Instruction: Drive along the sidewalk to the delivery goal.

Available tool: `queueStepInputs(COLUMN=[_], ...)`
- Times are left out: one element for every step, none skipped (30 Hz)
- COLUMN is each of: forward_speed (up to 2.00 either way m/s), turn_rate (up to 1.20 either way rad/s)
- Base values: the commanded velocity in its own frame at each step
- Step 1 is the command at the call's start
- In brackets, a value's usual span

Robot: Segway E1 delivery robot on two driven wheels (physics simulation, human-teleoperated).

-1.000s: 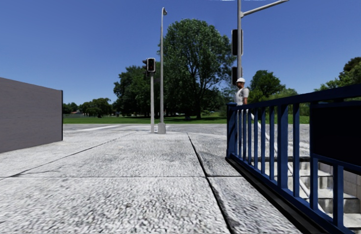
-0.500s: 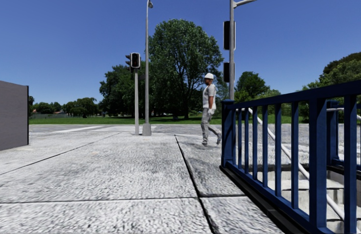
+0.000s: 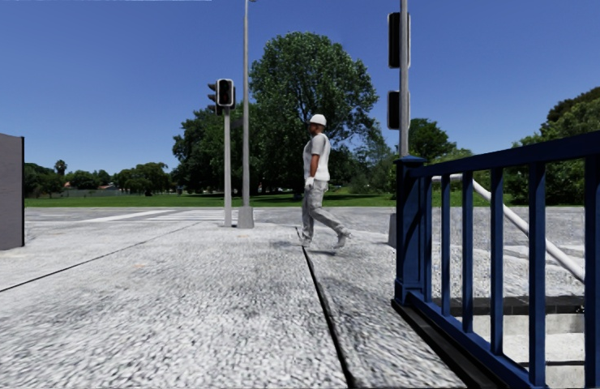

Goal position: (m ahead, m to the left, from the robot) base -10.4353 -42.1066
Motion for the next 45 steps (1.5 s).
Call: queueStepInputs(forward_speed=[1.29,1.29,1.29,1.29,1.29,1.3,1.34,1.34,1.35,1.37,1.37,1.41,1.49,1.53,1.53,1.55,1.55,1.55,1.56,1.56,1.56,1.56,1.56,1.56,1.56,1.56,1.57,1.58,1.58,1.58,1.53,1.49,1.49,1.47,1.46,1.45,1.45,1.43,1.41,1.41,1.41,1.41,1.41,1.41,1.41], turn_rate=[0.42,0.43,0.43,0.43,0.43,0.42,0.32,0.32,0.16,0.0,0.0,0.0,0.0,0.0,0.0,0.0,0.0,0.0,0.0,0.0,0.0,0.0,0.0,0.0,0.0,0.0,0.0,-0.23,-0.23,-0.39,-0.54,-0.58,-0.58,-0.59,-0.59,-0.59,-0.59,-0.59,-0.59,-0.59,-0.59,-0.59,-0.59,-0.59,-0.59])
